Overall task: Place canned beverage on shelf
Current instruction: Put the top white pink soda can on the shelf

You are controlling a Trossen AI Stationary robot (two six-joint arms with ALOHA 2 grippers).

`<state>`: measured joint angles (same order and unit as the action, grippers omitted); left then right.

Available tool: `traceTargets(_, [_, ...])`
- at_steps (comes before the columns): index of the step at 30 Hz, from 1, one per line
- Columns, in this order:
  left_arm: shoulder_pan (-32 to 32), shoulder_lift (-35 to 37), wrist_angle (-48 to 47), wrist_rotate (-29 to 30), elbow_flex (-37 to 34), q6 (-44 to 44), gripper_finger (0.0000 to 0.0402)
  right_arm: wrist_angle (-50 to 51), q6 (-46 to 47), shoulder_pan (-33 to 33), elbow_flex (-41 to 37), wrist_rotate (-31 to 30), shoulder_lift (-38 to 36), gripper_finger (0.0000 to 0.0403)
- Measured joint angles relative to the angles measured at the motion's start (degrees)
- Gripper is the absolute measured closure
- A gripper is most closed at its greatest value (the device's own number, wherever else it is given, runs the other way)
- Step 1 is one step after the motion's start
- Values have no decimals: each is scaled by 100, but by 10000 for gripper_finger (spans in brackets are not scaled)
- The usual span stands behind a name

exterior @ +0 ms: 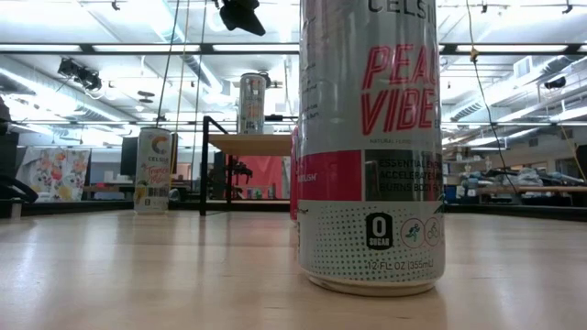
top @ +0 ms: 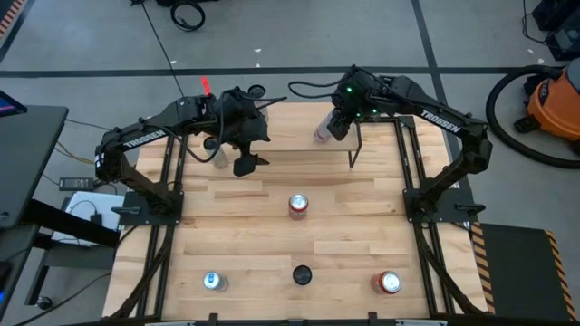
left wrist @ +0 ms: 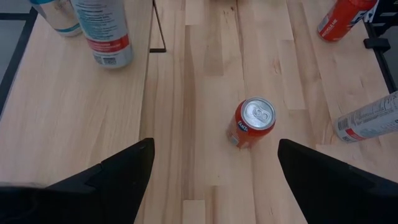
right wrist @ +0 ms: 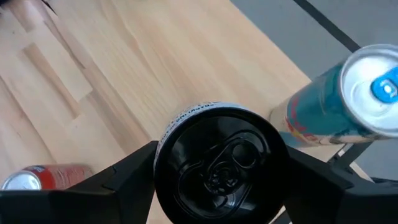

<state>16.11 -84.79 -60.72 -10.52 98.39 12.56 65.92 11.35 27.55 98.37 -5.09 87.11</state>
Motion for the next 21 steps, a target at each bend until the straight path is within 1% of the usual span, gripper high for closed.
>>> traceTargets(3, [1, 0, 1, 0, 0, 0, 49, -126, 0, 2, 0, 75, -2, 116])
traceTargets(10, [1, 0, 2, 0, 2, 0, 49, -167, 2, 4, 2, 228, -11, 107])
traceTargets(17, [1, 0, 1, 0, 0, -10, 49, -172, -3, 47, 2, 180, -9, 107])
traceTargets(21, [1, 0, 2, 0, 1, -52, 49, -183, -190, 119, 2, 172, -9, 104])
